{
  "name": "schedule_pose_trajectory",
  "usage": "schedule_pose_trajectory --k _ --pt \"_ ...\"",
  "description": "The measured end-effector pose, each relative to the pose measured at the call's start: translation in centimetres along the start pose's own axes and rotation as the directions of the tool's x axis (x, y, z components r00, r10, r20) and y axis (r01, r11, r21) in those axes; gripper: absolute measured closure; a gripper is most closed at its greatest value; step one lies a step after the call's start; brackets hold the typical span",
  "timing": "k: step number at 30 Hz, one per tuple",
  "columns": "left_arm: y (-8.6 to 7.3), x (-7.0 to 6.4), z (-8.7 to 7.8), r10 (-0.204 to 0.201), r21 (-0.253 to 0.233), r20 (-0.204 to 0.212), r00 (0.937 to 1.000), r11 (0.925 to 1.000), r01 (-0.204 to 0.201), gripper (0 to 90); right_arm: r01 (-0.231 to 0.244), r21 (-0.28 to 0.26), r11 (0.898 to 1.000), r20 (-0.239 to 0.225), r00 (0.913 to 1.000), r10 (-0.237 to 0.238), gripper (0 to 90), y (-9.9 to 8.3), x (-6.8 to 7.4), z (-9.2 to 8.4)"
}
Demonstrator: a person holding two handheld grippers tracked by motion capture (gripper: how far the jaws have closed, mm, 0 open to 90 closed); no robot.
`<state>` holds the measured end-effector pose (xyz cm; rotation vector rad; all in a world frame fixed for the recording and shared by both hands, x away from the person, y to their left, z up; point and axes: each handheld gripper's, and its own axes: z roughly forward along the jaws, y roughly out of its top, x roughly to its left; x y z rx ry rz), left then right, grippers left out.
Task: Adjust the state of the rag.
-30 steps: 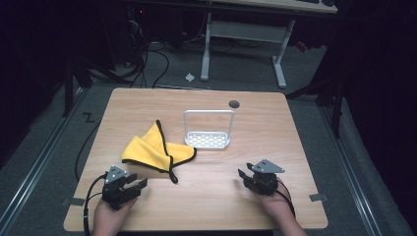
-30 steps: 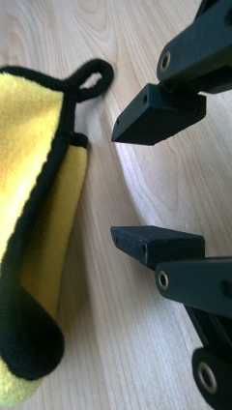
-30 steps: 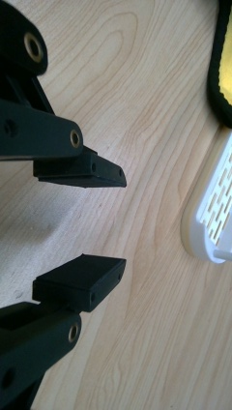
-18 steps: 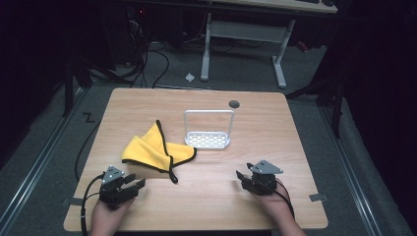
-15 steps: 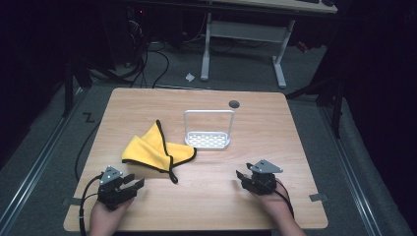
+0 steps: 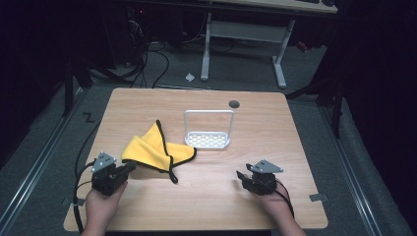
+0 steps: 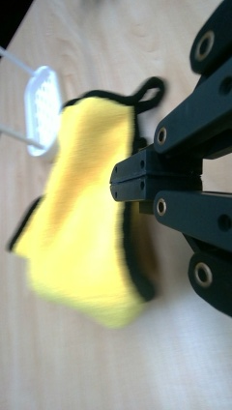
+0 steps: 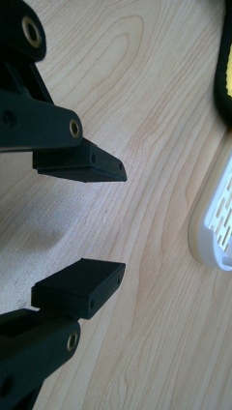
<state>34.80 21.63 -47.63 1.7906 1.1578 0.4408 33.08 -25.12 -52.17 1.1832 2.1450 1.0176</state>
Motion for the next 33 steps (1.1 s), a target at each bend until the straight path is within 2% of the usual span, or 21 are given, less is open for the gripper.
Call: schedule_pose_trajectory --k 2,4,8,10,13,16,17,19,22,24,28,33 --pt "1.3 0.0 0.9 0.003 -0.004 -0.01 0.9999 1.0 -0.003 90.0 -0.001 -0.001 1.0 -0.003 1.0 0.001 51.4 -0.1 0.0 0.0" --pt "2.4 0.1 1.9 0.025 0.012 -0.031 0.9992 0.9996 -0.024 89.9 -0.002 0.003 1.0 -0.009 1.0 0.002 51.4 -0.2 -0.1 0.0" --pt "4.3 0.8 4.5 0.035 0.066 -0.068 0.9971 0.9974 -0.03 90.0 0.004 0.011 1.0 -0.016 0.9999 -0.004 51.4 -0.2 0.0 0.2" --pt "4.5 1.4 5.7 0.022 0.1 -0.085 0.9961 0.9949 -0.014 90.0 0.009 0.011 1.0 -0.017 0.9998 -0.009 51.4 -0.2 0.1 0.2" --pt "4.2 2.3 7.3 0.012 0.16 -0.108 0.9941 0.9871 0.005 90.0 0.016 0.016 1.0 -0.021 0.9996 -0.016 51.3 -0.3 0.2 0.3" --pt "3.7 2.5 8.6 0.035 0.212 -0.121 0.992 0.9772 -0.009 90.0 0.021 0.019 1.0 -0.025 0.9995 -0.02 51.4 -0.3 0.3 0.4" --pt "3.4 2.5 9.1 0.056 0.231 -0.126 0.9904 0.9727 -0.026 90.0 0.02 0.021 1.0 -0.027 0.9994 -0.02 51.3 -0.3 0.3 0.4" --pt "3.1 2.5 9.6 0.067 0.245 -0.125 0.9899 0.9688 -0.034 90.0 0.022 0.024 0.999 -0.028 0.9994 -0.021 51.3 -0.3 0.3 0.4" --pt "3.1 2.5 10.0 0.072 0.243 -0.124 0.9897 0.9691 -0.04 90.0 0.025 0.025 0.999 -0.033 0.9992 -0.024 51.3 -0.3 0.4 0.4" --pt "2.9 2.3 10.2 0.099 0.252 -0.12 0.9878 0.9656 -0.066 90.0 0.026 0.027 0.999 -0.036 0.999 -0.025 51.3 -0.3 0.4 0.5" --pt "2.6 2.2 10.1 0.113 0.25 -0.115 0.9869 0.965 -0.081 90.0 0.027 0.028 0.999 -0.04 0.9989 -0.026 51.3 -0.3 0.5 0.5" --pt "1.6 1.3 9.3 0.151 0.238 -0.089 0.9846 0.963 -0.126 90.0 0.028 0.031 0.999 -0.041 0.9988 -0.027 51.3 -0.3 0.5 0.6"
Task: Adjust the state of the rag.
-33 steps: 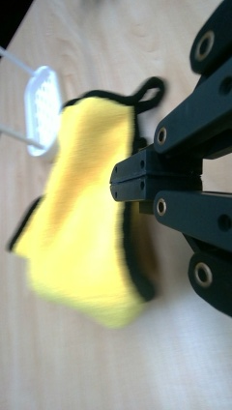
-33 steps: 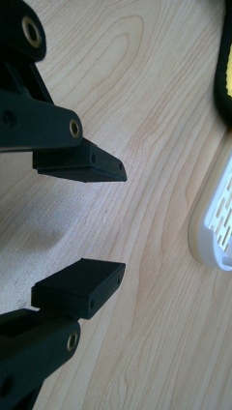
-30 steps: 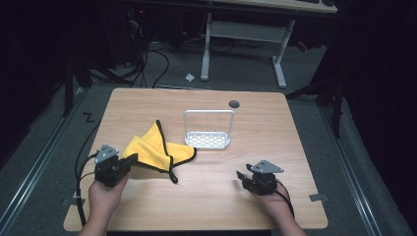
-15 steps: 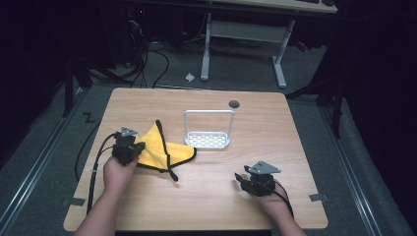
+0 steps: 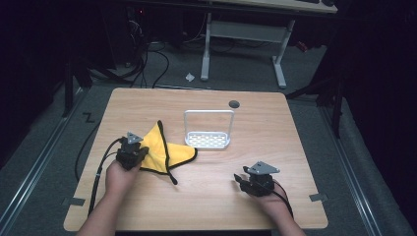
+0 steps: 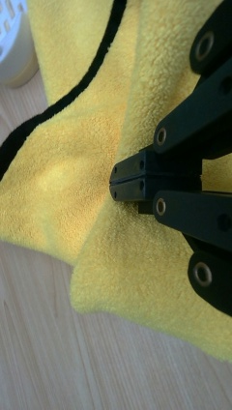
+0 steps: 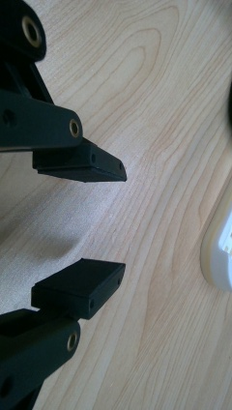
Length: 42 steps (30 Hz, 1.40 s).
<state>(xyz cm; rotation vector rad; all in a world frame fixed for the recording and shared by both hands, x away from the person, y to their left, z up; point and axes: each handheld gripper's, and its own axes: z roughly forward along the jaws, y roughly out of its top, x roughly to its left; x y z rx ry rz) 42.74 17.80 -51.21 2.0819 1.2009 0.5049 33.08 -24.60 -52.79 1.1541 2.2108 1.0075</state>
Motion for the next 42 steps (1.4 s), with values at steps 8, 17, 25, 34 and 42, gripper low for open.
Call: schedule_pose_trajectory --k 8,17,25,34,42 --pt "-1.2 -2.1 -0.9 0.055 -0.021 0.031 0.998 0.9983 -0.054 90.0 0.005 0.002 1.0 -0.001 1.0 -0.005 51.1 0.0 0.1 0.0" --pt "-2.7 -5.1 -2.2 0.083 -0.044 0.091 0.9923 0.9959 -0.079 90.0 0.003 0.003 1.0 -0.002 1.0 -0.003 50.6 0.0 0.1 0.1" --pt "-3.0 -8.4 -2.3 0.11 -0.065 0.174 0.9785 0.9929 -0.1 90.0 0.007 0.005 1.0 -0.005 1.0 -0.007 50.5 0.0 0.2 0.1" --pt "-2.9 -9.8 -2.8 0.061 -0.104 0.227 0.9719 0.9939 -0.038 81.0 0.004 0.008 1.0 -0.008 1.0 -0.004 50.4 -0.1 0.2 0.1" --pt "-1.6 -12.0 -5.9 0.08 -0.195 0.362 0.9286 0.9808 -0.008 54.5 0.0 0.004 1.0 -0.008 1.0 0.0 50.4 0.0 0.1 0.2"
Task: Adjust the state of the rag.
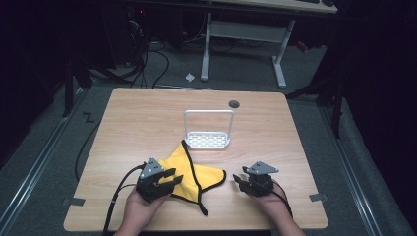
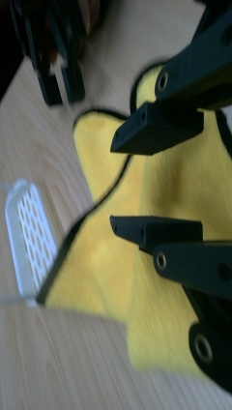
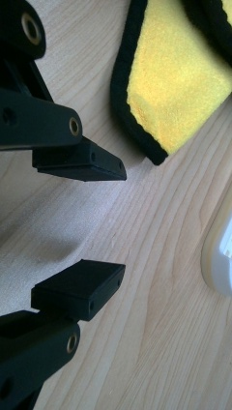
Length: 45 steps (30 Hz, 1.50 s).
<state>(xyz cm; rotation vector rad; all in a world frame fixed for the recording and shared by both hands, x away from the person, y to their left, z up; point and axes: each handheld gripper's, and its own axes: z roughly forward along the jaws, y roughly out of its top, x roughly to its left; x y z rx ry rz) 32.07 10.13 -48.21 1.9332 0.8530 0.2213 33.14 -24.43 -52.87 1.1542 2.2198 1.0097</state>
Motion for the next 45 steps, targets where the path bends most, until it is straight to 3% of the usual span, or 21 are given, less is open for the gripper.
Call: schedule_pose_trajectory --k 2,4,8,10,13,16,19,20,21,24,28,32,35,37,38,39,40,41,43,45 --pt "0.1 -1.4 0.5 0.021 -0.013 0.04 0.999 0.9997 -0.021 45.8 -0.006 0.002 1.0 0.0 1.0 0.006 50.3 0.0 0.0 0.1" --pt "0.1 -2.5 1.2 0.049 0.004 0.054 0.9973 0.9988 -0.049 38.8 -0.002 0.002 1.0 0.0 1.0 0.002 50.3 0.1 0.0 0.1" --pt "-0.6 -4.2 3.4 0.134 0.099 0.026 0.9907 0.9858 -0.136 32.7 0.002 0.003 1.0 -0.001 1.0 -0.002 50.2 0.0 0.1 0.1" --pt "-1.0 -4.7 4.3 0.182 0.147 -0.018 0.9832 0.9731 -0.177 34.7 0.001 0.003 1.0 -0.004 1.0 -0.001 50.1 0.0 0.1 0.1" --pt "-1.3 -4.7 4.5 0.209 0.187 -0.057 0.9763 0.9627 -0.195 53.2 -0.004 -0.003 1.0 -0.004 1.0 0.004 50.1 0.1 0.1 0.0" --pt "-0.9 -4.0 3.4 0.173 0.15 -0.068 0.9826 0.9755 -0.161 77.6 -0.002 -0.009 1.0 -0.006 1.0 0.002 50.1 0.1 0.1 -0.1" --pt "-0.1 -3.1 1.8 0.115 0.083 -0.06 0.9915 0.9905 -0.11 80.4 0.0 -0.011 1.0 -0.007 1.0 0.0 50.1 0.2 0.1 -0.1" --pt "-0.1 -3.1 1.8 0.115 0.083 -0.06 0.9915 0.9905 -0.11 80.5 0.0 -0.011 1.0 -0.007 1.0 0.0 50.1 0.2 0.1 -0.1" --pt "0.5 -2.0 0.2 0.064 0.028 -0.054 0.9965 0.9977 -0.062 80.5 0.004 -0.011 1.0 -0.006 1.0 -0.004 50.1 0.2 0.2 0.0" --pt "1.0 -0.6 -1.5 0.011 -0.032 -0.07 0.9975 0.9994 -0.013 80.7 0.006 -0.009 1.0 -0.007 1.0 -0.006 50.1 0.3 0.3 0.0" --pt "1.3 1.8 -3.8 -0.054 -0.096 -0.102 0.9933 0.9944 0.044 80.9 0.006 -0.008 1.0 -0.007 1.0 -0.006 50.1 0.3 0.4 0.1" --pt "0.9 4.7 -5.6 -0.122 -0.141 -0.16 0.9796 0.985 0.1 80.8 0.008 -0.006 1.0 -0.009 0.9999 -0.008 50.1 0.3 0.4 0.2" --pt "0.0 7.2 -6.6 -0.188 -0.159 -0.205 0.9606 0.9747 0.157 80.8 0.009 -0.007 1.0 -0.011 0.9999 -0.009 50.1 0.3 0.4 0.2" --pt "-1.0 9.0 -6.8 -0.226 -0.154 -0.243 0.9434 0.9691 0.192 80.8 0.009 -0.005 1.0 -0.011 0.9999 -0.009 50.1 0.3 0.4 0.2" --pt "-1.0 9.0 -6.8 -0.226 -0.154 -0.243 0.9434 0.9691 0.192 80.7 0.009 -0.004 1.0 -0.011 0.9999 -0.01 50.1 0.3 0.4 0.2" --pt "-1.9 10.3 -6.7 -0.261 -0.146 -0.262 0.929 0.9624 0.229 80.7 0.009 -0.003 1.0 -0.011 0.9999 -0.009 50.0 0.3 0.4 0.2" --pt "-1.9 10.3 -6.7 -0.261 -0.146 -0.262 0.929 0.9624 0.229 80.6 0.009 -0.003 1.0 -0.011 0.9999 -0.009 50.0 0.3 0.4 0.2" --pt "-3.1 11.8 -6.3 -0.297 -0.124 -0.294 0.9086 0.9544 0.272 80.5 0.009 -0.002 1.0 -0.012 0.9999 -0.009 50.0 0.3 0.5 0.2" --pt "-4.0 12.7 -5.9 -0.31 -0.096 -0.318 0.8962 0.9508 0.294 80.2 0.011 -0.002 1.0 -0.012 0.9999 -0.011 50.0 0.3 0.5 0.2" --pt "-4.7 13.5 -5.2 -0.316 -0.052 -0.33 0.8895 0.9468 0.318 79.1 0.01 -0.002 1.0 -0.012 0.9999 -0.01 50.1 0.3 0.4 0.2"
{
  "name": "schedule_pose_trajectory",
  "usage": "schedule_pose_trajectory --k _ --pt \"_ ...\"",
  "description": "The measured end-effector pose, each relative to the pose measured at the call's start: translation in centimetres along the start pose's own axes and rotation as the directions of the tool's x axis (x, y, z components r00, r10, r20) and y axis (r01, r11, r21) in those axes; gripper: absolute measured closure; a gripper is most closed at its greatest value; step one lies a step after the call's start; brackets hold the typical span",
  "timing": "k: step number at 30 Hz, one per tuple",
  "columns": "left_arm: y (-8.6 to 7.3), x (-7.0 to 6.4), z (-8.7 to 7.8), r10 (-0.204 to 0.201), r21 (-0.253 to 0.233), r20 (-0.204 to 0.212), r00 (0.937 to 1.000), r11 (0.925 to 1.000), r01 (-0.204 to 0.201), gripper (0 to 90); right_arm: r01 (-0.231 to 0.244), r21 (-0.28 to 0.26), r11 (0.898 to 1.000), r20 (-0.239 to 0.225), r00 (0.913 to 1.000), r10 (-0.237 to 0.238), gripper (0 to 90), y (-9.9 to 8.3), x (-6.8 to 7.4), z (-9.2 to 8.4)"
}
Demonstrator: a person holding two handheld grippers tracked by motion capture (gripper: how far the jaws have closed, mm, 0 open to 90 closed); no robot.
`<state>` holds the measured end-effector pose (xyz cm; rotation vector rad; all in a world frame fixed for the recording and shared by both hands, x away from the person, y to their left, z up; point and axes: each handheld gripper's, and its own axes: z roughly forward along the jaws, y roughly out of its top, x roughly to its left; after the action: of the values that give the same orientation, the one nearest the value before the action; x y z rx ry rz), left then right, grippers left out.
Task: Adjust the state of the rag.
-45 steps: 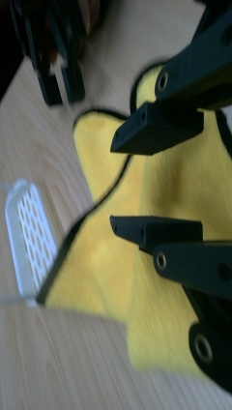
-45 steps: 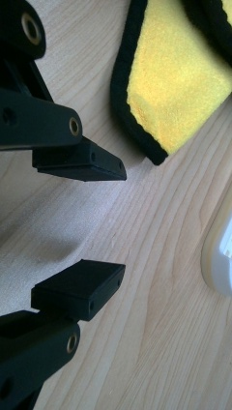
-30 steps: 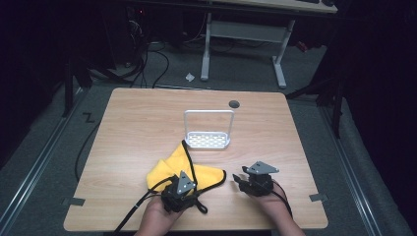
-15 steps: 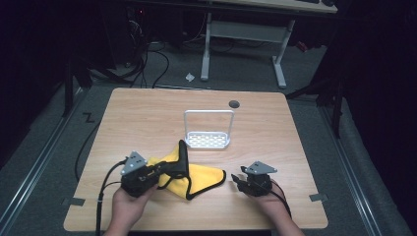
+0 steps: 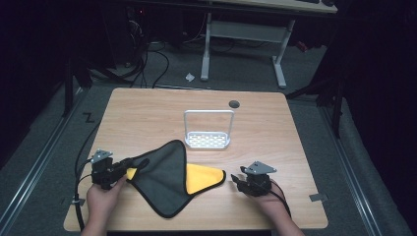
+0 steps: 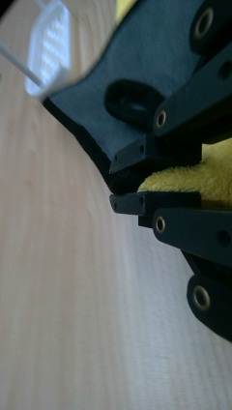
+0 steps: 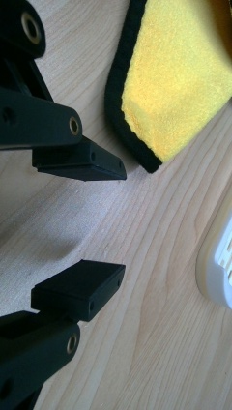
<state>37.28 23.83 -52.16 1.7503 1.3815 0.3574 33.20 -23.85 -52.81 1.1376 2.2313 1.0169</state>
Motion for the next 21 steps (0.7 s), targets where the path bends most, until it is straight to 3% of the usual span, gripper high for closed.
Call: schedule_pose_trajectory --k 1,2,8,10,12,15,18,21 --pt "0.0 0.0 0.0 0.0 0.0 0.0 1.0 1.0 0.0 78.5 0.0 0.0 1.0 0.001 1.0 0.0 50.1 0.0 0.0 0.0" --pt "-0.3 0.0 0.6 0.03 0.032 -0.024 0.9993 0.9991 -0.029 78.3 -0.001 -0.001 1.0 0.001 1.0 0.001 50.0 0.0 0.0 0.0" --pt "-0.5 -0.9 1.0 0.076 0.051 -0.024 0.9968 0.9959 -0.075 79.7 0.027 -0.047 0.999 0.002 0.9996 -0.027 48.8 0.5 0.6 -0.7" --pt "-0.5 -1.2 1.1 0.084 0.056 -0.01 0.9964 0.9949 -0.083 80.0 0.036 -0.062 0.997 -0.004 0.9993 -0.036 48.6 0.7 1.0 -1.0" --pt "-0.8 -2.3 1.3 0.104 0.074 0.045 0.9935 0.9914 -0.108 80.1 0.069 -0.095 0.993 -0.049 0.996 -0.074 48.3 1.3 2.8 -1.4" --pt "-1.2 -4.1 1.6 0.134 0.089 0.089 0.9869 0.9858 -0.142 80.2 0.117 -0.087 0.989 -0.094 0.9877 -0.125 47.5 1.5 4.7 -1.1" --pt "-1.6 -5.9 1.9 0.156 0.101 0.132 0.979 0.9804 -0.17 80.2 0.134 -0.062 0.989 -0.133 0.9811 -0.141 46.4 1.4 6.1 -0.8" --pt "-1.8 -7.2 2.2 0.187 0.095 0.14 0.9723 0.9749 -0.202 79.7 0.146 -0.07 0.987 -0.159 0.9751 -0.155 45.3 1.3 7.2 -1.1"
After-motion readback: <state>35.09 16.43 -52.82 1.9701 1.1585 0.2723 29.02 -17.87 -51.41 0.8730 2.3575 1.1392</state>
